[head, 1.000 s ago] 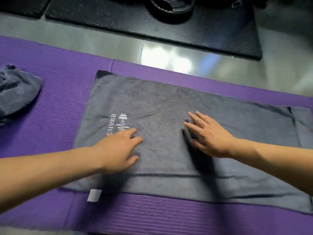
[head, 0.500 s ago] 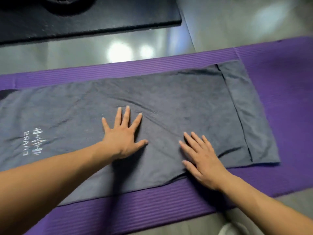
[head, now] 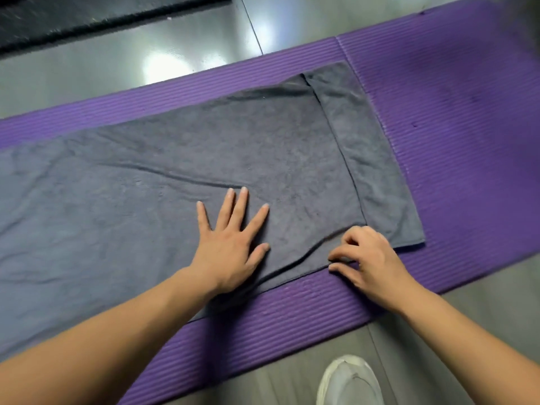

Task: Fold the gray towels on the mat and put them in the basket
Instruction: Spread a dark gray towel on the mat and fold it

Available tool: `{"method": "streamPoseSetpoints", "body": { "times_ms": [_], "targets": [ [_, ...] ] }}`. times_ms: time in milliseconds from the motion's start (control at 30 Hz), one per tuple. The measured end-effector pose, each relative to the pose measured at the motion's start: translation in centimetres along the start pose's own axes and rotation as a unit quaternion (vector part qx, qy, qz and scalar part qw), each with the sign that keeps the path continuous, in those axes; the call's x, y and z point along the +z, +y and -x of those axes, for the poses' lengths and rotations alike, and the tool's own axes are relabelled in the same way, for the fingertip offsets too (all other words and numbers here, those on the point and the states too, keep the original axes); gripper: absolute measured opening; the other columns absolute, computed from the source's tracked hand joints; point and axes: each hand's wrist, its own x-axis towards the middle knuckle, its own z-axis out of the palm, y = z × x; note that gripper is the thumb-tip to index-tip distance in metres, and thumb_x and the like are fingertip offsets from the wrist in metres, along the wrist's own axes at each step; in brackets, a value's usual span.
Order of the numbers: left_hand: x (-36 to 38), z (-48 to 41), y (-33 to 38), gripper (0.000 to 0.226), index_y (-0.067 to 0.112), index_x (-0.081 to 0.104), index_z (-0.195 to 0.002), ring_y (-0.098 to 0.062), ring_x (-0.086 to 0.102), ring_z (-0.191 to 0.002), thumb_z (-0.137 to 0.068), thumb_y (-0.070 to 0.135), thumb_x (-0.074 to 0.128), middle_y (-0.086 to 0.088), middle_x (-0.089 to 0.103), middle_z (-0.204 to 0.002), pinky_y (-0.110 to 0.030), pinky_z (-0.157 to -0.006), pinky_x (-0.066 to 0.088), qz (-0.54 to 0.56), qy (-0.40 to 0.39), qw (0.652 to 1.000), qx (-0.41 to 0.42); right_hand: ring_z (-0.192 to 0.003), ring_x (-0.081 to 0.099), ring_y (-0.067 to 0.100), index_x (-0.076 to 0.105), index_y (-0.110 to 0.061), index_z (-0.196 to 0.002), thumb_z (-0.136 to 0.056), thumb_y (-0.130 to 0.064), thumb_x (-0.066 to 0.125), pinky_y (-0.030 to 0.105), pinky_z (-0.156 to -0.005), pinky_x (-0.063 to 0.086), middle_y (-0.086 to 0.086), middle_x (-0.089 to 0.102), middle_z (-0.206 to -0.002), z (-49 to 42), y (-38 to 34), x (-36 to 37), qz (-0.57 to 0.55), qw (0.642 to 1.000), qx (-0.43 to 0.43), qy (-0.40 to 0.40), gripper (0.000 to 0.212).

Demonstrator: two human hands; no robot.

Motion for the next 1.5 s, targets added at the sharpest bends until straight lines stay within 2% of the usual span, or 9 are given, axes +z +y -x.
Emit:
{"method": "streamPoseSetpoints", "body": {
  "times_ms": [167,267,400,500,600,867,1067,1300,1500],
  "targets": [
    [0.2,-0.1,0.6,0.076,0.036,0.008,-0.162,-0.032,-0.016,-0.155,-0.095,0.069,0.023,-0.013,-0.012,-0.169,-0.075,-0.114,-0.006,-0.016,0.017,1.0,-0.009,-0.081,0.05,0.017,0.068,-0.028,-0.085,-0.092,-0.046,0.054,0.033,-0.07,0.037,-0.009,0.051,-0.088,0.8,0.3,-0.7,0.037,0.999,-0.034,-0.019,0.024],
    [-0.1,-0.5,1.8,0.08,0.03,0.017,-0.161,-0.034,-0.011,-0.156,-0.093,0.071,0.028,-0.017,-0.006,-0.169,-0.074,-0.115,-0.004,-0.017,0.03,0.999,-0.007,-0.088,0.053,0.013,0.068,-0.028,-0.086,-0.091,-0.043,0.058,0.032,-0.077,0.04,-0.013,0.055,-0.094,1.2,0.2,-2.0,-0.021,1.0,0.001,-0.014,0.018],
    [-0.5,-1.4,4.1,0.077,0.027,0.027,-0.159,-0.033,-0.005,-0.157,-0.093,0.067,0.031,-0.017,0.0,-0.169,-0.074,-0.116,0.001,0.009,0.05,0.999,0.016,-0.099,0.058,0.024,0.069,-0.017,-0.1,-0.09,-0.029,0.067,0.033,-0.094,0.041,0.003,0.064,-0.099,0.5,3.0,-4.6,-0.025,0.955,0.246,0.166,0.017],
    [-0.9,-2.6,5.7,0.079,0.031,0.015,-0.161,-0.032,-0.013,-0.156,-0.093,0.07,0.026,-0.014,-0.008,-0.17,-0.073,-0.116,-0.003,0.012,0.031,0.999,0.018,-0.107,0.056,0.034,0.065,-0.013,-0.111,-0.085,-0.04,0.074,0.044,-0.102,0.042,0.012,0.064,-0.104,0.5,6.1,-5.9,-0.01,0.884,0.438,0.161,0.038],
    [-0.8,-3.2,6.4,0.086,0.036,0.001,-0.161,-0.033,-0.023,-0.153,-0.088,0.077,0.021,-0.013,-0.018,-0.168,-0.073,-0.114,-0.009,-0.004,-0.003,1.0,0.009,-0.09,0.061,0.025,0.064,-0.018,-0.1,-0.082,-0.04,0.079,0.039,-0.089,0.048,0.001,0.064,-0.087,0.0,6.6,-7.1,-0.097,0.861,0.483,0.129,0.032],
    [-1.7,-3.4,6.7,0.103,0.041,-0.019,-0.157,-0.032,-0.037,-0.147,-0.078,0.089,0.026,-0.011,-0.037,-0.162,-0.072,-0.115,-0.009,-0.021,-0.06,0.998,-0.004,-0.072,0.063,0.02,0.065,-0.019,-0.069,-0.08,-0.028,0.081,0.038,-0.073,0.05,-0.004,0.066,-0.068,0.0,7.4,-8.1,-0.071,0.883,0.46,0.058,0.022],
    [-3.0,-4.9,5.7,0.092,0.03,0.024,-0.16,-0.03,0.002,-0.156,-0.083,0.082,0.027,-0.014,-0.002,-0.17,-0.056,-0.112,0.018,0.036,0.053,0.995,-0.081,-0.079,0.064,0.024,0.063,-0.019,-0.08,-0.076,-0.032,0.085,0.038,-0.076,0.05,-0.003,0.066,-0.073,-2.0,7.8,-10.0,-0.058,0.884,0.464,-0.019,0.026],
    [-7.6,-13.5,-0.4,0.094,0.035,0.002,-0.161,-0.031,-0.02,-0.154,-0.087,0.082,0.034,-0.008,-0.019,-0.168,-0.067,-0.119,-0.005,0.046,0.031,0.971,-0.232,-0.093,0.065,0.022,0.069,-0.018,-0.11,-0.087,-0.038,0.069,0.033,-0.09,0.05,0.005,0.069,-0.101,-20.6,8.1,-10.0,-0.142,0.933,0.286,0.166,0.03],
    [-7.3,-15.0,-2.4,0.107,0.044,-0.011,-0.158,-0.03,-0.031,-0.151,-0.074,0.095,0.032,-0.001,-0.031,-0.165,-0.075,-0.113,-0.008,0.085,-0.025,0.963,-0.255,-0.13,0.048,0.034,0.064,-0.025,-0.122,-0.085,-0.05,0.07,0.046,-0.11,0.038,0.01,0.052,-0.137,-32.3,9.4,-11.2,-0.083,0.919,0.351,0.162,0.045]
  ]
}}
